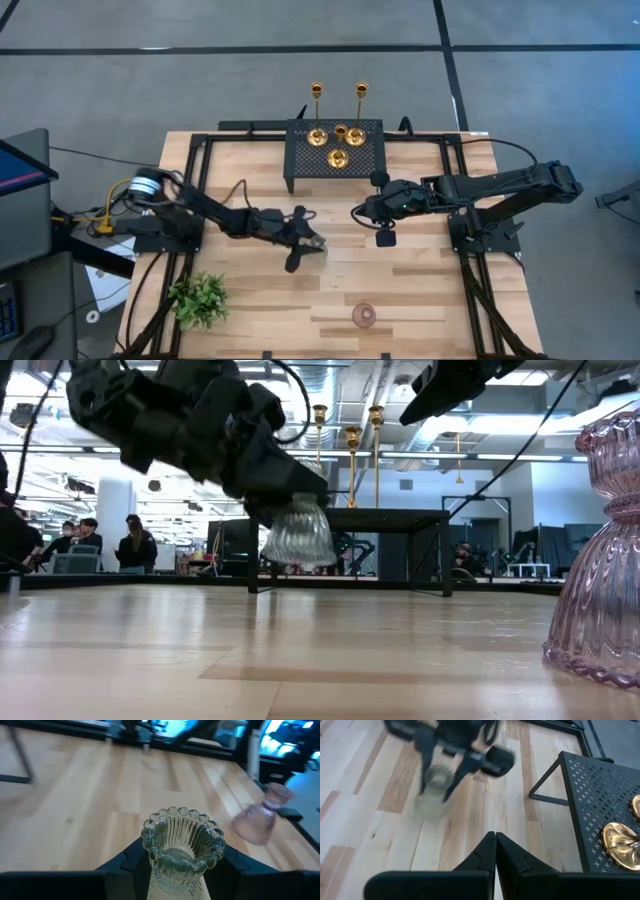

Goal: Pick & Place candle stick holders
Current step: Put the green glass candle holder on the shelf, then put the pink glass candle holder on the shelf

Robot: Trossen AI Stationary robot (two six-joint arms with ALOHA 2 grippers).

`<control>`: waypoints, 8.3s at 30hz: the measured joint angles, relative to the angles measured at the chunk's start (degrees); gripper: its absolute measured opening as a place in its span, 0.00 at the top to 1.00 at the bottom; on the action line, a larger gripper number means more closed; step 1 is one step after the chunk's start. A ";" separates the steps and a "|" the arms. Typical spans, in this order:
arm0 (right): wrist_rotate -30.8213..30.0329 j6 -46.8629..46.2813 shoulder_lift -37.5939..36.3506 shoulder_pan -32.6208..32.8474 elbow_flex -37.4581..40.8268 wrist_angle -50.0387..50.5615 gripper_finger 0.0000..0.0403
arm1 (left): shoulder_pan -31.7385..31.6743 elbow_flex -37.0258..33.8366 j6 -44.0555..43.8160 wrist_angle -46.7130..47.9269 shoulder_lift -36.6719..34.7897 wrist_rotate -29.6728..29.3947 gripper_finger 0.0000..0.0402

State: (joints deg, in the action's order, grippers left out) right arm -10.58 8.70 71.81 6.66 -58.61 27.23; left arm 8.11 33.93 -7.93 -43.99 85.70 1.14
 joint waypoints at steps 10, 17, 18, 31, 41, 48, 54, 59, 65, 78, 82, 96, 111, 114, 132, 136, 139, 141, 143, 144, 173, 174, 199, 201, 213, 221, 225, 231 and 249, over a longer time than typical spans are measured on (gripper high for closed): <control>0.01 0.93 0.00 -0.09 0.00 0.41 1.00 | -8.39 0.02 3.19 14.46 -19.17 -2.88 0.65; 0.01 0.93 0.00 -0.09 0.00 1.28 1.00 | -15.40 0.04 5.42 15.16 -26.11 -4.12 0.65; 0.01 0.93 0.00 -0.10 0.00 1.28 1.00 | -16.41 0.05 6.32 15.10 -26.62 -4.58 0.65; -0.01 0.90 0.00 -3.61 0.00 1.50 1.00 | -27.03 7.63 7.61 15.76 -21.50 -6.04 0.65; -0.01 0.90 0.00 -4.63 0.00 2.66 1.00 | -31.36 8.17 5.57 16.59 -16.58 -7.53 0.65; -0.01 0.90 0.00 -4.59 0.00 2.62 1.00 | -31.45 8.22 4.01 16.92 -15.38 -7.51 0.65; -0.01 0.90 0.00 -4.57 0.00 2.59 1.00 | -31.45 8.22 3.08 17.02 -15.40 -7.53 0.65; -0.01 0.90 0.01 -4.57 0.00 2.59 1.00 | -31.45 8.22 2.91 17.25 -14.57 -7.53 0.65; -0.01 0.88 0.00 -4.57 0.00 2.59 1.00 | -31.45 8.35 2.97 16.23 -12.14 -9.24 0.65; -0.01 0.88 0.00 -4.55 0.00 2.59 1.00 | -31.38 8.22 2.91 16.06 -11.75 -9.69 0.58; -0.01 0.88 0.00 -4.55 0.00 2.58 1.00 | -31.38 8.22 2.91 15.55 -11.75 -9.69 0.55; -0.01 0.73 0.00 -4.59 -0.02 2.57 1.00 | -31.38 8.22 1.53 12.54 -11.75 -9.69 0.38; -0.01 0.73 0.00 -4.57 -0.02 2.59 1.00 | -31.38 8.20 5.42 6.97 -12.88 -9.67 0.17; -0.01 0.72 0.00 -4.57 -0.02 2.88 1.00 | -31.31 8.20 6.31 6.59 -15.62 -9.67 0.16; 0.82 1.54 -5.36 -4.52 3.02 4.69 1.00 | -24.50 8.17 6.43 13.50 -26.10 4.91 0.65; 4.17 1.10 -12.04 -4.52 9.51 -1.32 1.00 | -24.45 8.17 6.42 13.67 -25.48 7.96 0.85; 5.81 -0.85 -17.58 -4.46 15.15 -5.72 1.00 | -24.47 8.17 6.41 13.60 -25.48 11.00 0.97; 6.68 -1.68 -21.07 -4.35 18.69 -8.24 1.00 | -24.45 8.17 6.41 13.62 -25.48 13.82 0.98; 7.95 -1.70 -24.07 -3.99 21.97 -10.80 1.00 | -24.45 8.12 6.45 13.56 -25.48 17.34 0.98; 8.57 -1.50 -25.46 -3.84 23.62 -12.50 1.00 | -24.43 7.87 6.85 13.52 -25.48 18.51 0.98; 18.25 -11.44 -31.28 7.76 51.86 -41.48 1.00 | -14.77 -8.04 12.20 12.77 -36.51 19.46 0.99; 18.24 -12.05 -31.29 8.05 52.37 -41.66 1.00 | -14.47 -8.04 12.20 12.75 -36.51 19.51 0.99; 21.21 -14.33 -24.10 15.78 54.23 -40.54 1.00 | -13.96 -8.04 11.49 12.77 -36.49 19.51 0.98; 21.16 -14.56 -22.59 15.76 54.23 -43.50 1.00 | -13.96 -8.04 10.53 12.77 -36.49 19.51 0.97; 19.31 -17.38 -11.29 15.83 54.21 -57.62 1.00 | -13.96 -8.04 10.45 12.66 -36.49 19.51 0.98; 17.97 -18.46 0.31 18.13 52.46 -68.22 0.94 | -13.96 -8.04 10.48 12.63 -36.47 19.51 0.99; 17.97 -19.30 6.80 20.30 48.97 -68.29 0.83 | -13.96 -8.02 9.24 12.57 -36.47 19.51 0.98; 17.99 -19.31 15.35 23.01 42.01 -68.51 0.65 | -13.96 -8.02 8.97 12.44 -36.47 19.51 0.99; 18.22 -26.94 24.92 25.24 29.74 -68.48 0.28 | -13.96 -8.02 8.95 12.04 -36.47 19.53 0.99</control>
State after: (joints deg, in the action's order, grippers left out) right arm 7.64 -18.24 96.73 31.89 -28.87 -41.25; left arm -5.85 25.91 1.02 -31.95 49.23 20.67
